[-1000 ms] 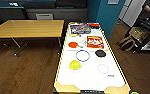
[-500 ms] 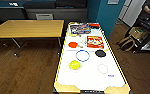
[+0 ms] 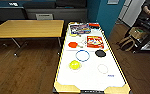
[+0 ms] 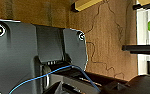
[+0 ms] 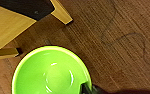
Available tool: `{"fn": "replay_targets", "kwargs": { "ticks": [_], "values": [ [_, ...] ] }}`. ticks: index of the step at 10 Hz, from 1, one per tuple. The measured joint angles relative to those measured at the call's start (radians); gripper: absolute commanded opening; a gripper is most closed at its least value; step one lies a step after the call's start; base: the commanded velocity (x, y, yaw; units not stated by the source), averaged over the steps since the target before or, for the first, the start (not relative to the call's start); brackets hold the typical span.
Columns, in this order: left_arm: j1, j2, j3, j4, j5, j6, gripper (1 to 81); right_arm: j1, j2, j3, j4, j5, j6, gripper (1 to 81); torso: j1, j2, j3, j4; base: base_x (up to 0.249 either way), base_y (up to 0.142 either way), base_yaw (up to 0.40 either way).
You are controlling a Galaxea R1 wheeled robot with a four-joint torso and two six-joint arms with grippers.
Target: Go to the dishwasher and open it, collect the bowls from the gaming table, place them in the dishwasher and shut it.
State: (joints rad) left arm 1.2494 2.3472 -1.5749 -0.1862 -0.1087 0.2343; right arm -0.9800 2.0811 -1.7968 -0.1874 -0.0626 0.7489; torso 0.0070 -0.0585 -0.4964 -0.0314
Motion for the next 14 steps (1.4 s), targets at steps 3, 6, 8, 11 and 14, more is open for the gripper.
{"fn": "replay_targets", "kwargs": {
  "ticks": [3,6,8,11,14],
  "values": [
    [-0.067,-0.110,0.121,-0.001,0.001,-0.001,81.1,-0.067,0.101,-0.003,-0.031,0.011,-0.009,1.0,0.000,0.000,0.000,0.000,0.000,0.000,0.000],
    [-0.166,-0.179,0.220,-0.002,0.005,-0.027,81.1,-0.132,0.177,-0.044,-0.077,0.021,-0.012,1.0,0.000,0.000,0.000,0.000,0.000,0.000,0.000],
    [-0.214,-0.183,0.238,-0.003,0.017,-0.057,81.1,-0.147,0.255,-0.066,-0.107,0.031,-0.014,1.0,0.000,0.000,0.000,0.000,0.000,0.000,0.000],
    [-0.299,-0.214,0.245,-0.005,0.025,-0.125,81.1,-0.182,0.341,-0.101,-0.156,0.036,-0.014,1.0,0.000,0.000,0.000,0.000,0.000,0.000,0.000],
    [-0.415,-0.243,0.291,-0.005,0.062,-0.183,81.1,-0.208,0.413,-0.144,-0.195,0.036,-0.016,1.0,0.000,0.000,0.000,0.000,0.000,0.000,0.000]
  ]
}}
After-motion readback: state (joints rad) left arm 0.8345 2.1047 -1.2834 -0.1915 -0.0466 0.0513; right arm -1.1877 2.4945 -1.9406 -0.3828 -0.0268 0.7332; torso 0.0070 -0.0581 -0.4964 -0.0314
